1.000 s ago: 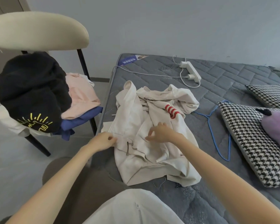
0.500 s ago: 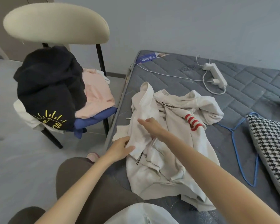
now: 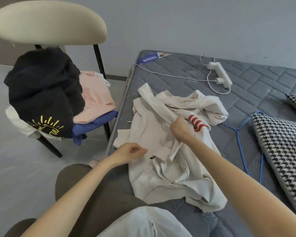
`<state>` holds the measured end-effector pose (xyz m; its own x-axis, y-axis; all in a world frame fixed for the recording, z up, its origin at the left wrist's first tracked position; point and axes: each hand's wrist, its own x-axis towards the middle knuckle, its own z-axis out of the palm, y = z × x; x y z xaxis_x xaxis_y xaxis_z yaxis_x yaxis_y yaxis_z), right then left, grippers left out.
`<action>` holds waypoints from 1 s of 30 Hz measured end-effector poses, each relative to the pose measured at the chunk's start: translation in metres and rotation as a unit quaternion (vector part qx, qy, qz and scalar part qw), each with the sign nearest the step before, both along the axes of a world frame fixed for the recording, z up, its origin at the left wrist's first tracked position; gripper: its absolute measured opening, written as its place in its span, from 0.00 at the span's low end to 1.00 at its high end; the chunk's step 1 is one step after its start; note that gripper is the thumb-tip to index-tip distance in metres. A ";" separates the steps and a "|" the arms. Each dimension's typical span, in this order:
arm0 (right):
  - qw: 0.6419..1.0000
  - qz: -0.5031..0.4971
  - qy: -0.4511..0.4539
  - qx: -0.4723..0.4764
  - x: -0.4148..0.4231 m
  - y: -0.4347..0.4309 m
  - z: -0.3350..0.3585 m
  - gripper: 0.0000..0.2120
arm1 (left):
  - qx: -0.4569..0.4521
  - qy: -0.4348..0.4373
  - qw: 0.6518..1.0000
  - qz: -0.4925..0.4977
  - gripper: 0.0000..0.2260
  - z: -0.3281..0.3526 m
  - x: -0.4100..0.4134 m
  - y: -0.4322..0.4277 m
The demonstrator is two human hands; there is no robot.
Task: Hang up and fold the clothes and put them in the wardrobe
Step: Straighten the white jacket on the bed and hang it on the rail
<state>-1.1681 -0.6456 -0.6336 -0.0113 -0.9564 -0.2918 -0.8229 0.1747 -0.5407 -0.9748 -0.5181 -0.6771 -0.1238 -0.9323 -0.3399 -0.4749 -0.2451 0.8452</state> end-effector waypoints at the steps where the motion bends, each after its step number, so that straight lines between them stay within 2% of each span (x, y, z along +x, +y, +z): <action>1: 0.998 0.005 0.057 -0.006 -0.015 0.001 0.002 0.19 | 0.001 -0.029 0.999 0.019 0.12 0.001 0.005 -0.001; 3: 0.990 0.052 0.114 0.057 -0.042 0.008 0.008 0.19 | 0.000 -0.085 0.994 0.074 0.15 -0.004 0.013 -0.006; 5: 0.973 0.106 0.150 0.143 -0.060 0.018 0.009 0.17 | 0.004 -0.148 0.977 0.151 0.12 -0.014 0.019 -0.010; 6: 0.961 0.119 0.194 0.156 -0.065 0.023 0.008 0.18 | 0.011 -0.179 0.965 0.191 0.09 -0.017 0.021 -0.011; 7: 0.949 0.129 0.253 0.139 -0.067 0.028 0.008 0.22 | 0.022 -0.196 0.954 0.224 0.08 -0.019 0.021 -0.012; 9: 0.915 0.168 0.366 0.025 -0.061 0.035 0.008 0.27 | 0.055 -0.199 0.942 0.265 0.14 -0.022 0.019 -0.014; 11: 0.918 0.169 0.353 -0.062 -0.049 0.039 0.007 0.23 | 0.088 -0.174 0.937 0.291 0.24 -0.022 0.015 -0.017; 13: 0.931 0.163 0.298 -0.133 -0.034 0.042 0.013 0.24 | 0.109 -0.126 0.936 0.310 0.31 -0.024 0.014 -0.020; 16: 0.934 0.231 0.235 -0.138 -0.010 0.038 0.014 0.25 | 0.116 -0.063 0.934 0.331 0.34 -0.029 0.019 -0.028; 18: 0.937 0.271 0.192 -0.114 0.006 0.034 0.008 0.25 | 0.119 0.005 0.924 0.364 0.33 -0.032 0.020 -0.035; 20: 0.932 0.304 0.167 -0.102 0.019 0.028 0.000 0.27 | 0.118 0.062 0.911 0.390 0.28 -0.035 0.019 -0.042; 24: 0.908 0.374 0.176 -0.059 0.043 0.017 -0.014 0.33 | 0.131 0.121 0.902 0.393 0.17 -0.039 0.024 -0.052; 26: 0.898 0.389 0.197 -0.051 0.052 0.011 -0.019 0.36 | 0.124 0.109 0.914 0.371 0.12 -0.032 0.030 -0.058; 28: 0.899 0.378 0.214 -0.055 0.059 0.004 -0.024 0.36 | 0.059 0.014 0.940 0.336 0.11 -0.021 0.038 -0.064; 30: 0.913 0.346 0.208 -0.053 0.065 -0.001 -0.027 0.36 | -0.022 -0.075 0.945 0.318 0.14 -0.006 0.052 -0.072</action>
<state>-1.1031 -0.6466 -0.6604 0.5173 -0.7996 -0.3051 -0.8548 -0.4998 -0.1395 -0.9225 -0.5901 -0.6829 0.5121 -0.8158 -0.2688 -0.3584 -0.4874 0.7962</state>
